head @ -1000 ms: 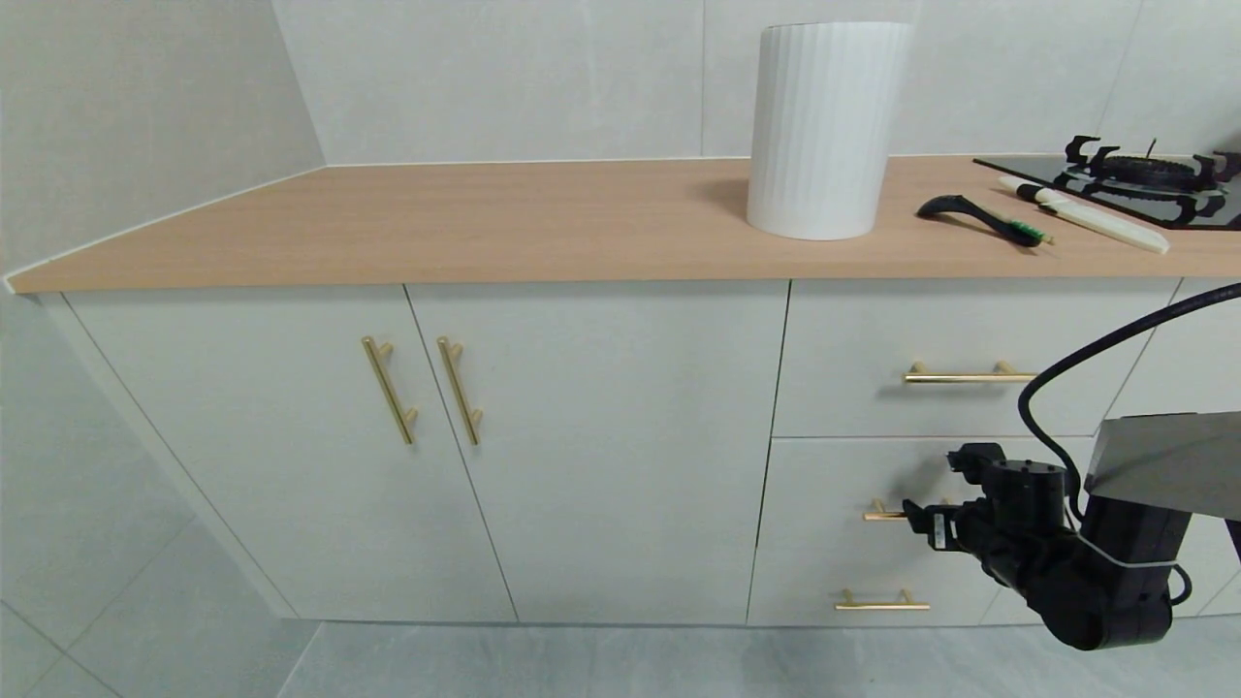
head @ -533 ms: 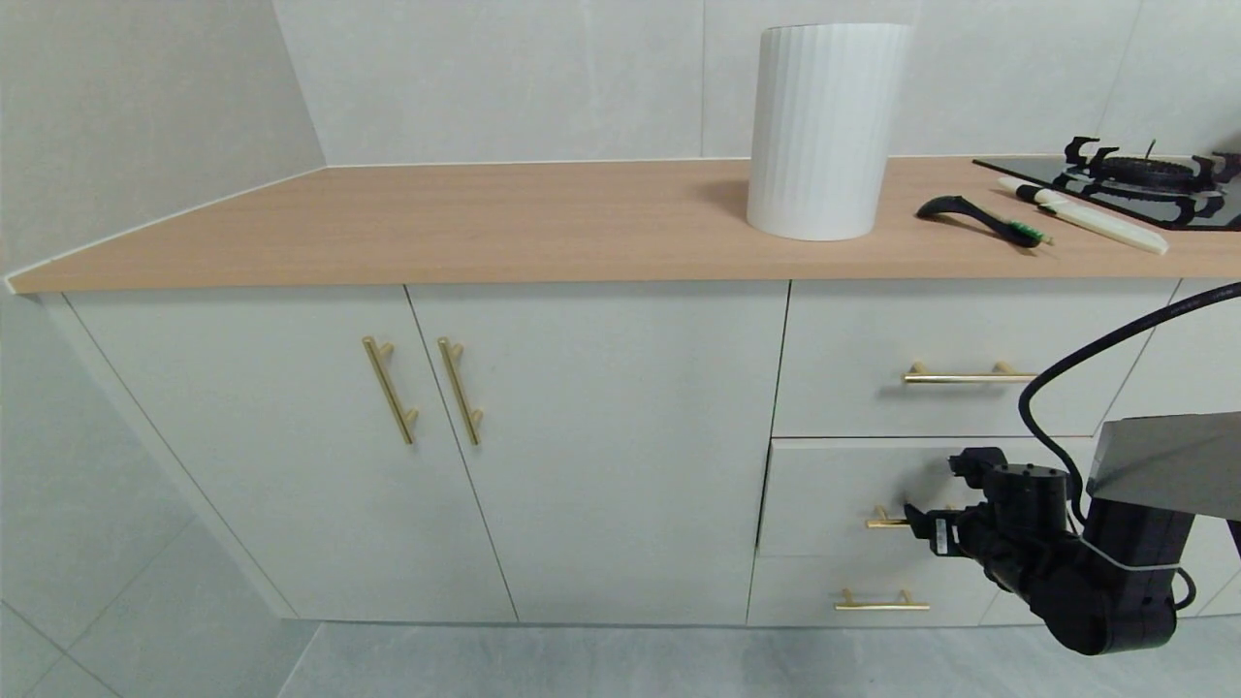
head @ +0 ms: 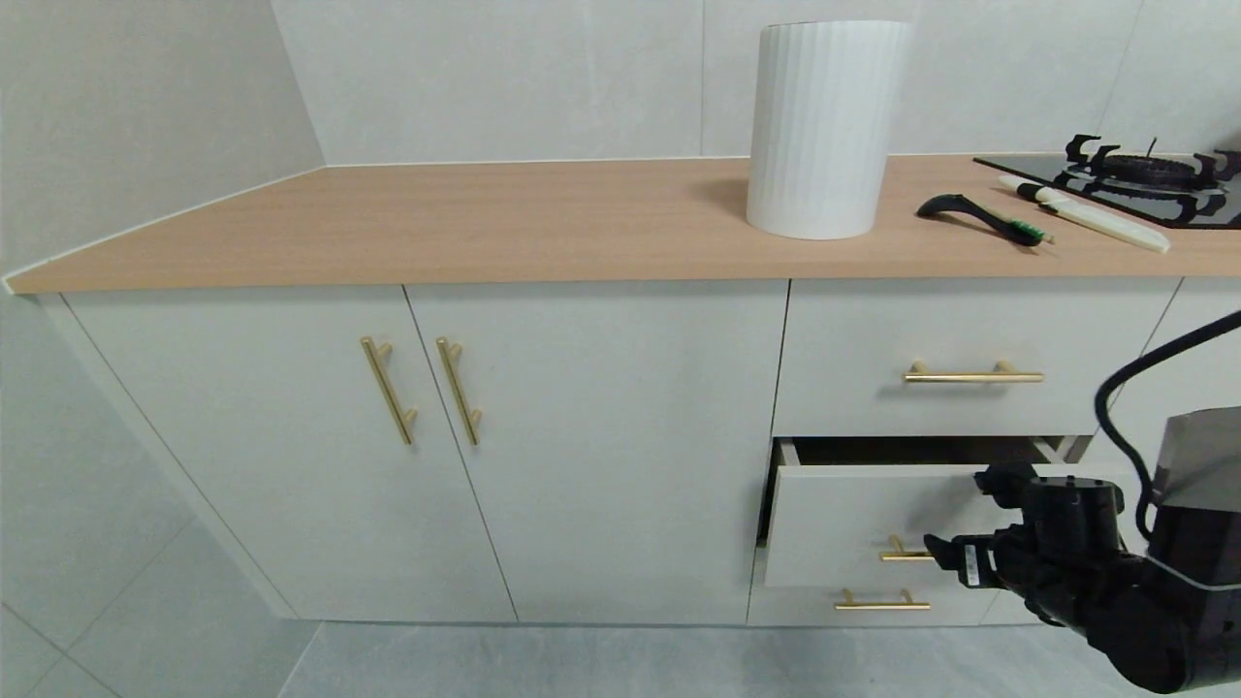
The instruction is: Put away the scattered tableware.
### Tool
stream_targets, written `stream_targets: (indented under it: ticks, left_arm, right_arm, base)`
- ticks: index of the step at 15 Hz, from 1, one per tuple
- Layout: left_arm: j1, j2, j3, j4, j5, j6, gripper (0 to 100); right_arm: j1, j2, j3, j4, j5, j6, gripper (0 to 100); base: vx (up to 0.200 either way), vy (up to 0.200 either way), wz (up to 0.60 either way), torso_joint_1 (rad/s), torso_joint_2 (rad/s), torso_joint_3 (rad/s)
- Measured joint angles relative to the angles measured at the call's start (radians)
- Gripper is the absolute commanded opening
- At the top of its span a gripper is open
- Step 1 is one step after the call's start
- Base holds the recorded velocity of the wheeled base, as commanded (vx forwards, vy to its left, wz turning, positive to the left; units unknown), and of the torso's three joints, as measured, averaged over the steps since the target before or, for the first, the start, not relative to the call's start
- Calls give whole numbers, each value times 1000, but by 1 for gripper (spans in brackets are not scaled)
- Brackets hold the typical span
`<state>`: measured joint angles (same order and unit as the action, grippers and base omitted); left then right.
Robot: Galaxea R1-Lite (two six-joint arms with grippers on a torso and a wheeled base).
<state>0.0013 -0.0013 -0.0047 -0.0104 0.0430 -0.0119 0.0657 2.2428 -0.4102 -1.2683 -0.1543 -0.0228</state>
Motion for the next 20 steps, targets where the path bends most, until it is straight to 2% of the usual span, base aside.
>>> stream_targets:
  ticks: [2, 4, 5, 7, 9, 13, 20]
  left_arm:
    - [0, 0, 0, 0, 0, 0, 100]
    - [0, 0, 0, 0, 0, 0, 100]
    - [0, 0, 0, 0, 0, 0, 100]
    - [0, 0, 0, 0, 0, 0, 100]
    - [0, 0, 0, 0, 0, 0, 100]
    - [0, 0, 0, -1, 1, 0, 100]
    - [0, 0, 0, -1, 1, 0, 100]
  right_arm:
    - [27, -148, 63, 71, 5, 0, 100]
    - [61, -336, 60, 291, 7, 2, 100]
    - [77, -427, 24, 452, 8, 5, 100]
    - [101, -570, -133, 771, 11, 23, 100]
    - [117, -627, -310, 1000, 11, 69, 100]
    - [125, -576, -411, 1037, 11, 101, 100]
    - [104, -334, -418, 830, 10, 130, 100]
  base:
    - [0, 0, 0, 0, 0, 0]
    - [0, 0, 0, 0, 0, 0]
    - [0, 0, 0, 0, 0, 0]
    - [0, 0, 0, 0, 0, 0]
    - [0, 0, 0, 0, 0, 0]
    - [0, 0, 0, 0, 0, 0]
    - [0, 0, 0, 0, 0, 0]
